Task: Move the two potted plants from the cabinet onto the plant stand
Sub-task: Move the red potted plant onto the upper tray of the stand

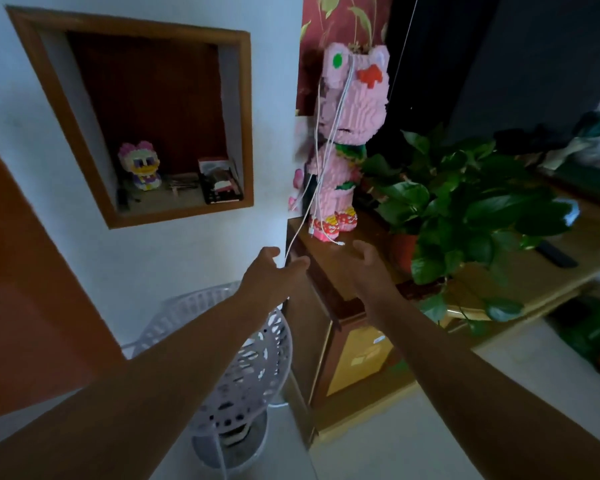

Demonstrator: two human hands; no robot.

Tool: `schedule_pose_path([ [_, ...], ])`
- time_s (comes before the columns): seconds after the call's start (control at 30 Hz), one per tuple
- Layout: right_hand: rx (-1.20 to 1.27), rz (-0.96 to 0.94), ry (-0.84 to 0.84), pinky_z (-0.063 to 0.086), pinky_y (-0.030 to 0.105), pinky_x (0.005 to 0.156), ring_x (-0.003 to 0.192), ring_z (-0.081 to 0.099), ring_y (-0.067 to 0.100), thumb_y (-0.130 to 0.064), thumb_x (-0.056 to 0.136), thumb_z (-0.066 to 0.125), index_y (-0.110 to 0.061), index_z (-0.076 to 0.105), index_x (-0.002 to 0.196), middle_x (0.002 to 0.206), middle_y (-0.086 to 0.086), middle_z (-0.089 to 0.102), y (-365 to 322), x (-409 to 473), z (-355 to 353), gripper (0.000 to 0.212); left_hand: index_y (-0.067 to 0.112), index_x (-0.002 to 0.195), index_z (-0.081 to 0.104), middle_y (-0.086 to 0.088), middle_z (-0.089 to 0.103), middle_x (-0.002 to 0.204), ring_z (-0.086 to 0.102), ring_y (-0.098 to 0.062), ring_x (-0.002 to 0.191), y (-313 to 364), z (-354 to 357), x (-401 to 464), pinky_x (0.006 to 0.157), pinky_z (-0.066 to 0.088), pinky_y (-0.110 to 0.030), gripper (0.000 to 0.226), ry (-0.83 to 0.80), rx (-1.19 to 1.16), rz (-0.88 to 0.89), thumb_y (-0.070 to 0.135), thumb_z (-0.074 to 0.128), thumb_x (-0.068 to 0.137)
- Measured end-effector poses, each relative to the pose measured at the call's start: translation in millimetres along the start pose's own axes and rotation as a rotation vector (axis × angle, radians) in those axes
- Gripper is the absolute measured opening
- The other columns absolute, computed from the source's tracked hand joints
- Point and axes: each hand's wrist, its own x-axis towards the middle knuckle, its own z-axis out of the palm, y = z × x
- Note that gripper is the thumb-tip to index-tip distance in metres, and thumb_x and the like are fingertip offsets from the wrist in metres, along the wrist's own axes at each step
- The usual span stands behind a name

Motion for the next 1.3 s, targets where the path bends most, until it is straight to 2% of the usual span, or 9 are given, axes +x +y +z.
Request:
schedule_pose_path([
  [0.07,0.049,0.055,0.05,0.046,0.02,0.06,0.065,0.055,-0.006,-0.026,0.086,0.064,-0.025,0.051,0.091,0.076,-0.019,0.053,3.3,19.5,-2.0,0.014,0.021,0.137,0.035,-0.007,0.045,0.142,0.05,-0.014,0.092,7.2,6.6,17.4,0.076,0.041,-0.024,0.062,-0.027,0.03,0.019,0.048,0.055,0.085],
  [0.2,0.003,0.116,0.025,0.039,0.029,0.079,0.1,0.051,0.016,-0.028,0.088,0.058,-0.017,0.04,0.132,0.106,0.0,0.049,11.8,49.3,2.9,0.049,0.019,0.136,0.036,-0.006,0.051,0.133,0.05,-0.01,0.085,14.3,9.8,54.5,0.072,0.041,-0.022,0.061,-0.063,0.045,0.052,0.047,0.056,0.085],
  [0.37,-0.006,0.187,0.11,0.04,0.039,0.095,0.12,0.047,0.023,-0.046,0.081,0.062,-0.022,0.036,0.138,0.137,0.005,0.045,27.7,81.2,6.0,0.068,0.017,0.132,0.042,0.003,0.049,0.107,0.048,-0.014,0.094,13.1,14.9,102.9,0.076,0.041,-0.023,0.055,-0.141,0.048,0.066,0.044,0.056,0.086],
  [0.5,-0.007,0.227,0.183,0.037,0.037,0.096,0.122,0.045,0.024,-0.051,0.079,0.062,-0.025,0.033,0.14,0.14,0.008,0.042,33.7,98.1,2.0,0.072,0.028,0.099,0.049,0.016,0.049,0.082,0.05,-0.014,0.093,16.8,26.8,136.4,0.072,0.044,-0.025,0.021,-0.215,0.005,0.084,0.04,0.059,0.085],
  [0.63,-0.037,0.275,0.33,0.036,0.038,0.097,0.121,0.045,0.023,-0.053,0.079,0.061,-0.027,0.033,0.139,0.142,0.008,0.04,40.2,108.7,8.5,0.071,0.018,0.124,0.049,0.002,0.057,0.126,0.05,-0.021,0.12,12.8,31.3,178.1,0.103,0.041,-0.04,0.05,-0.382,0.055,0.149,0.044,0.06,0.083],
  [0.73,-0.009,0.296,0.445,0.035,0.039,0.099,0.114,0.043,0.019,-0.053,0.08,0.06,-0.026,0.031,0.141,0.143,0.007,0.039,49.6,104.3,20.7,0.073,0.021,0.139,0.037,-0.003,0.043,0.144,0.042,-0.026,0.132,3.5,31.9,200.7,0.109,0.036,-0.046,0.065,-0.49,0.11,0.195,0.044,0.061,0.082],
  [0.9,-0.005,0.33,0.586,0.033,0.043,0.102,0.125,0.042,0.025,-0.053,0.082,0.057,-0.027,0.028,0.142,0.143,0.008,0.04,62.7,97.2,41.1,0.071,0.027,0.143,0.029,-0.001,0.032,0.152,0.035,-0.023,0.137,-14.8,35.8,223.8,0.104,0.034,-0.036,0.071,-0.672,0.099,0.282,0.043,0.063,0.082],
  [1.2,-0.116,0.249,0.739,0.036,0.032,0.091,0.118,0.046,0.023,-0.035,0.083,0.064,-0.029,0.026,0.143,0.14,0.009,0.042,89.5,113.2,25.6,0.071,0.034,0.144,0.023,0.001,0.029,0.153,0.035,-0.022,0.137,-8.1,86.5,254.5,0.105,0.039,-0.04,0.068,-0.805,0.188,0.512,0.045,0.057,0.085],
  [1.3,-0.124,0.161,0.757,0.04,0.022,0.079,0.104,0.053,0.009,-0.03,0.082,0.066,-0.035,0.028,0.141,0.118,-0.004,0.049,107.4,126.3,13.2,0.07,0.036,0.144,0.023,0.001,0.029,0.153,0.036,-0.022,0.136,-7.3,113.6,272.1,0.103,0.038,-0.04,0.067,-0.811,0.18,0.581,0.043,0.056,0.086],
])
